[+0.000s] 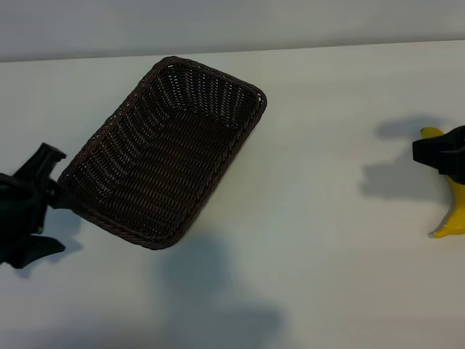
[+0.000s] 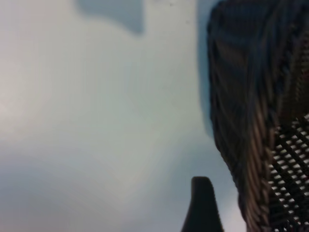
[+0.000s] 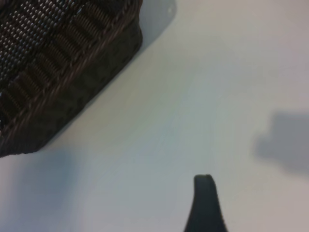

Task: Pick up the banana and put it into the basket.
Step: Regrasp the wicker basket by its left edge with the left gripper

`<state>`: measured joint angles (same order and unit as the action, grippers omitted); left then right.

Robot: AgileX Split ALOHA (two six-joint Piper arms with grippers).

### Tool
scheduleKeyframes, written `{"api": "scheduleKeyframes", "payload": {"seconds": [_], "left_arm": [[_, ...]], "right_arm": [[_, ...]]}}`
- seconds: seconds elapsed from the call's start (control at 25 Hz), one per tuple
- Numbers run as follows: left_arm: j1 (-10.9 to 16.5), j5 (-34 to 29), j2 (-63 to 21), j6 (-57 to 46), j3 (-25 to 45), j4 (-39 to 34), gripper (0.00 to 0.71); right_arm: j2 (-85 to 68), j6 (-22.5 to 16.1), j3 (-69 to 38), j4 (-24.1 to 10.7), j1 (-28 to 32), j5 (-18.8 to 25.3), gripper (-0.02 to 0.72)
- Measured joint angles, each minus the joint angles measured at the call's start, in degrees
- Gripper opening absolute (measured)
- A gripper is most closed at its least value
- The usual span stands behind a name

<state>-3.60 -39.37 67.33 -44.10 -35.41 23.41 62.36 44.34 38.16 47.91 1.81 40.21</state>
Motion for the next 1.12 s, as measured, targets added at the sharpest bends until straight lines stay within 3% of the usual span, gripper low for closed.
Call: {"api": "scheduleKeyframes", "payload": {"seconds": [0.52,0.76,1.12], "left_arm": [[-6.63,8.56,11.81,-0.25,0.05,0.83,0.560],[-6.96,15.68,16.39,-1.72,0.06,0.86,0.560],[-6.96,19.86,21.99,-2.13,0.06,0.94,0.543]], "right_arm": [[0.00,0.00,0.00,0.02,0.00,-0.13,0.524],[0.00,0.00,0.00,0.06,0.00,-0.26,0.524],[0.00,0.00,0.00,0.06,0.00,-0.26,0.524]]}}
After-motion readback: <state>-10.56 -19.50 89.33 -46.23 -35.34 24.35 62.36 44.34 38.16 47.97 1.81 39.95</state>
